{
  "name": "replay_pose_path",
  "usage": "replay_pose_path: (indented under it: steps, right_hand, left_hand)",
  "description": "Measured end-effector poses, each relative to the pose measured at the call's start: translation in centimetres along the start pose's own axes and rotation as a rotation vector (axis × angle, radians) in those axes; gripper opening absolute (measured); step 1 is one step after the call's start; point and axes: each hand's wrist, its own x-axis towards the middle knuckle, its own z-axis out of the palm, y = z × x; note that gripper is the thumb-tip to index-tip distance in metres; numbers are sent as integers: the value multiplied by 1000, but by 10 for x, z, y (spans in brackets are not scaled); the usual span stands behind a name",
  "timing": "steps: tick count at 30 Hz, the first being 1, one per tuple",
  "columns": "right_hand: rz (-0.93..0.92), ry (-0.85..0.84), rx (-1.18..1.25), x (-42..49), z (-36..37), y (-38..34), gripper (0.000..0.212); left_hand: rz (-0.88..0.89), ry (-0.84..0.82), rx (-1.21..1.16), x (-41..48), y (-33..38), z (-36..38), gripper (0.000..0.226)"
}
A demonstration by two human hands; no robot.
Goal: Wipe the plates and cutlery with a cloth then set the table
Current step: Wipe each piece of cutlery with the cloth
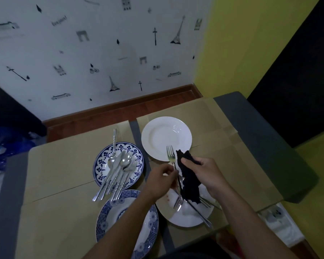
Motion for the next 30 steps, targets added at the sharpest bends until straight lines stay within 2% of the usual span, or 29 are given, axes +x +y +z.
replay_pose_path:
  steps: [4,8,10,13,15,18,21,23,26,30]
  right_hand:
    - [-26,-27,-11,1,11,-5,12]
    - [-25,-25,53,3,16,-17,16]
    - [-41,37,53,5,18,-24,16]
    - [-107,215,46,13,25,-29,8]
    - [-153,289,51,16,28,-33,15]
    - [-164,197,83,14,27,-40,4]
    - [-170,105,90,10,27,-47,14]
    - [-187,157,89,9,26,-50,7]
    - [-191,258,71,12,26,-48,19]
    - [-143,85,120,12,28,-46,7]
  left_hand:
    - [148,-13,2,-3,23,-9,15]
    - [200,-52,27,-3,27,-19,15]
    - [211,-81,49,-2,30,-25,12]
    - [237,-153,64,-3,41,-31,14]
    - [240,-180,58,-4,48,-32,15]
    - [228,-147,9,-2,51,-34,15]
    - [228,-147,-19,-4,50,-34,15]
    - [238,-143,-26,-6,50,-34,14]
    - [252,-126,-14,-7,56,-33,13]
    - [258,-69,-33,-7,60,-34,14]
